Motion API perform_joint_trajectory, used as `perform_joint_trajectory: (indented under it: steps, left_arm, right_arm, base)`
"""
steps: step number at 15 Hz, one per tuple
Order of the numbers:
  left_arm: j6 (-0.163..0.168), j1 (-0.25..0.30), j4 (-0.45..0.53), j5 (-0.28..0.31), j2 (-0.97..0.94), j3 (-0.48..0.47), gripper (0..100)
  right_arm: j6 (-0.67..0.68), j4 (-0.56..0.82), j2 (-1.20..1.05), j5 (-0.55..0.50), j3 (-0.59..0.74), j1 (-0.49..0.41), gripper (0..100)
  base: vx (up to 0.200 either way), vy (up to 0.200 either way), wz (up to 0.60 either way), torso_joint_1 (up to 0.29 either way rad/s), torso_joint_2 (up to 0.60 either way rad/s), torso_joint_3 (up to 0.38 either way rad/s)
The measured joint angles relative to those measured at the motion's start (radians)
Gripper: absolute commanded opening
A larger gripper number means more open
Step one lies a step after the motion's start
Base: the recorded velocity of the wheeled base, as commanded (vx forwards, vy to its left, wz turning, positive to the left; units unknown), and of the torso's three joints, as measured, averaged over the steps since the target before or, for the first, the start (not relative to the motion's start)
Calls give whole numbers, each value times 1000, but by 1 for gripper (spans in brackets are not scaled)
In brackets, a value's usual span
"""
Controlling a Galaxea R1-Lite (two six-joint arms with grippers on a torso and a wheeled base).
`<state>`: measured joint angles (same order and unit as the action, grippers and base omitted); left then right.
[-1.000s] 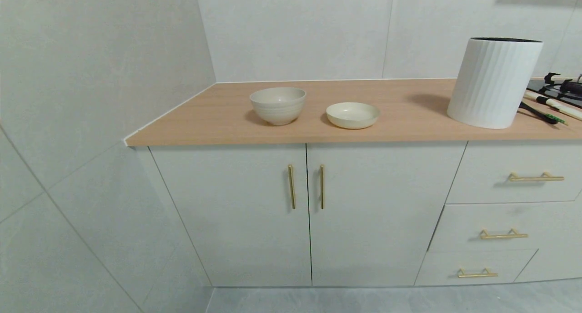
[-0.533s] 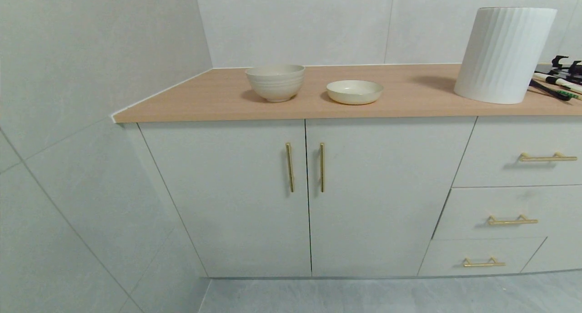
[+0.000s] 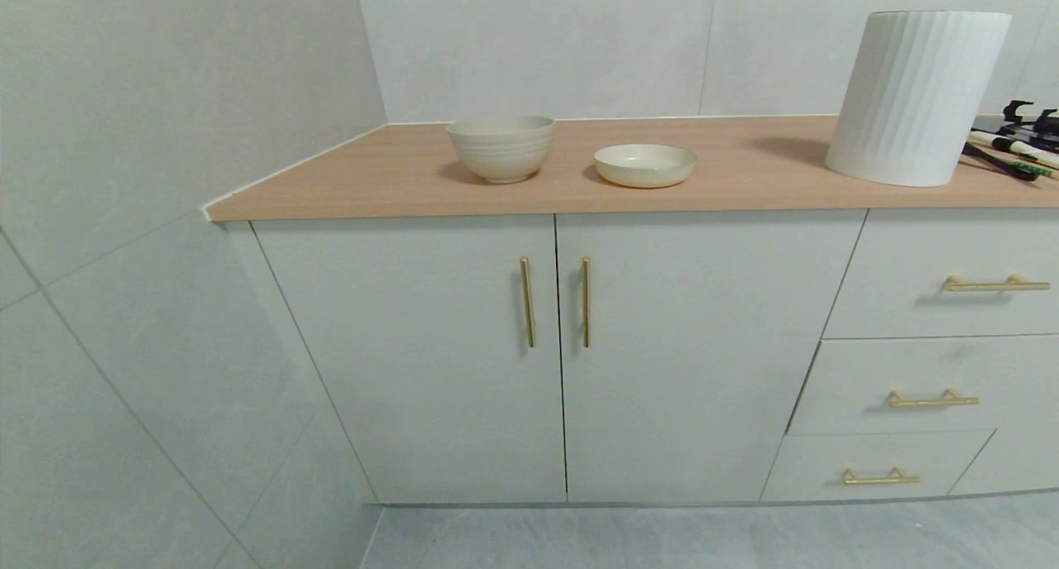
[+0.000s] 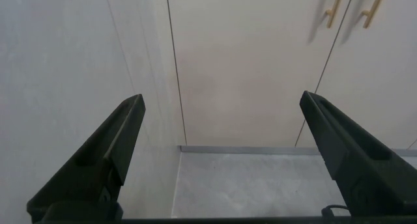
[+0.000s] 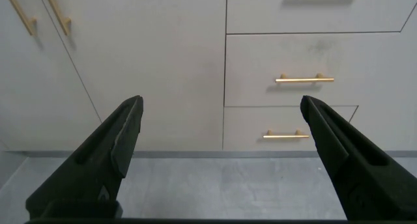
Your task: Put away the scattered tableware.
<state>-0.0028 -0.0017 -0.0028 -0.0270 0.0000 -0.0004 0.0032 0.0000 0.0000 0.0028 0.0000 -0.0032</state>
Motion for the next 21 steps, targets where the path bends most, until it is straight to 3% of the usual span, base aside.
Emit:
perform_joint_trajectory:
  steps: [6, 21]
  left_arm:
    - [0, 0, 0, 0, 0, 0, 100]
    - [-1, 0, 0, 0, 0, 0, 100]
  right_arm:
    - [0, 0, 0, 0, 0, 0, 100]
    - [0, 0, 0, 0, 0, 0, 100]
  base:
    - [200, 0, 0, 0, 6, 4]
    - [0, 27, 0, 0, 1, 0]
